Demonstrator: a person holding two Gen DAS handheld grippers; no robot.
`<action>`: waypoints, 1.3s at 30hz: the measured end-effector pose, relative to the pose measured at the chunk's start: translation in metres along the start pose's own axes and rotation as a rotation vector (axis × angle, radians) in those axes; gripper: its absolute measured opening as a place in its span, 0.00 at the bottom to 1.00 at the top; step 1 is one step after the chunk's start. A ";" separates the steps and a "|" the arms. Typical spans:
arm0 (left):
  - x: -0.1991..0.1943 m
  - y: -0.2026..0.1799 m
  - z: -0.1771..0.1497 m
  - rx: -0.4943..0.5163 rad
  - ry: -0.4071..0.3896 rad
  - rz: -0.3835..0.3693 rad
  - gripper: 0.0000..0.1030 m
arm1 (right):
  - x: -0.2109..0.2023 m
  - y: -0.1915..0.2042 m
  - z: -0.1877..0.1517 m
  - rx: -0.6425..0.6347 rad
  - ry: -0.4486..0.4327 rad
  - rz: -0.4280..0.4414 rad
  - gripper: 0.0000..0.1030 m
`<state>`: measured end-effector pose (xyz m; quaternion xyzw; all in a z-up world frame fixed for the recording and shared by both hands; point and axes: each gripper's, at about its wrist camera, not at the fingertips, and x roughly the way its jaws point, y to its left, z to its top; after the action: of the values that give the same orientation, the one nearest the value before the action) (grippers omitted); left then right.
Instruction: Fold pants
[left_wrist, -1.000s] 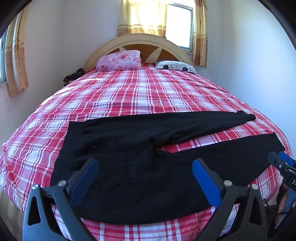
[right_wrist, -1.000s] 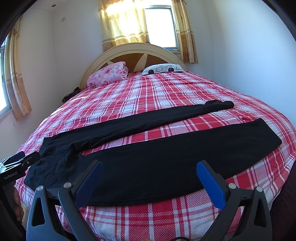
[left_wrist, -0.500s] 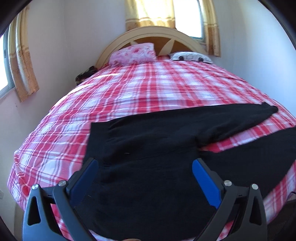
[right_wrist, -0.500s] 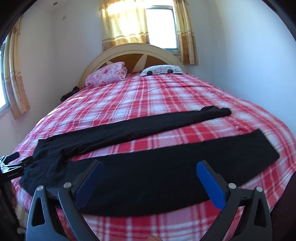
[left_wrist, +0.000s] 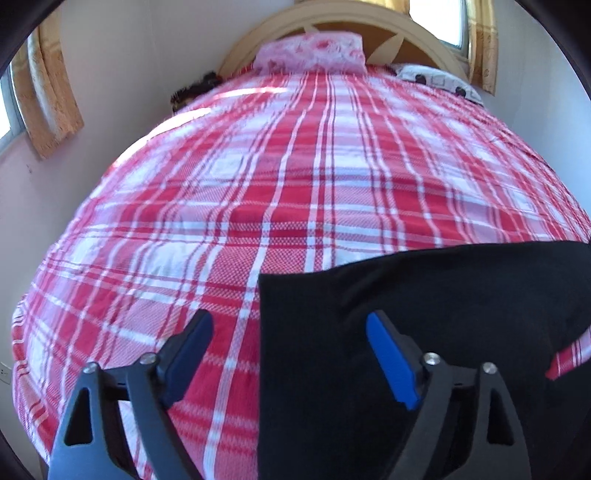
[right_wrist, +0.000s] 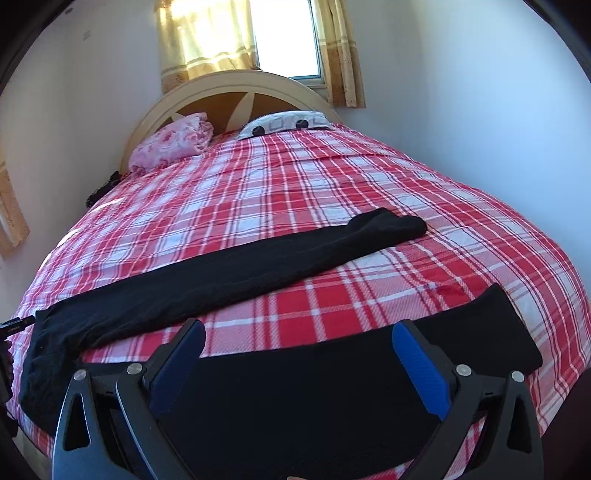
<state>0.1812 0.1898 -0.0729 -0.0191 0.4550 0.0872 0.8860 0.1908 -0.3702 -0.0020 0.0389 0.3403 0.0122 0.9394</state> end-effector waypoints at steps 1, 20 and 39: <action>0.011 0.003 0.005 -0.013 0.023 -0.005 0.70 | 0.005 -0.005 0.005 -0.004 0.008 -0.008 0.99; 0.052 0.000 0.021 -0.062 0.163 -0.077 0.57 | 0.175 -0.144 0.143 0.189 0.202 -0.100 0.81; 0.041 0.001 0.027 -0.055 0.038 -0.219 0.11 | 0.271 -0.147 0.153 0.024 0.352 -0.027 0.08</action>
<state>0.2262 0.1993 -0.0908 -0.0946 0.4644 0.0019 0.8806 0.4969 -0.5132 -0.0697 0.0429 0.5002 0.0024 0.8648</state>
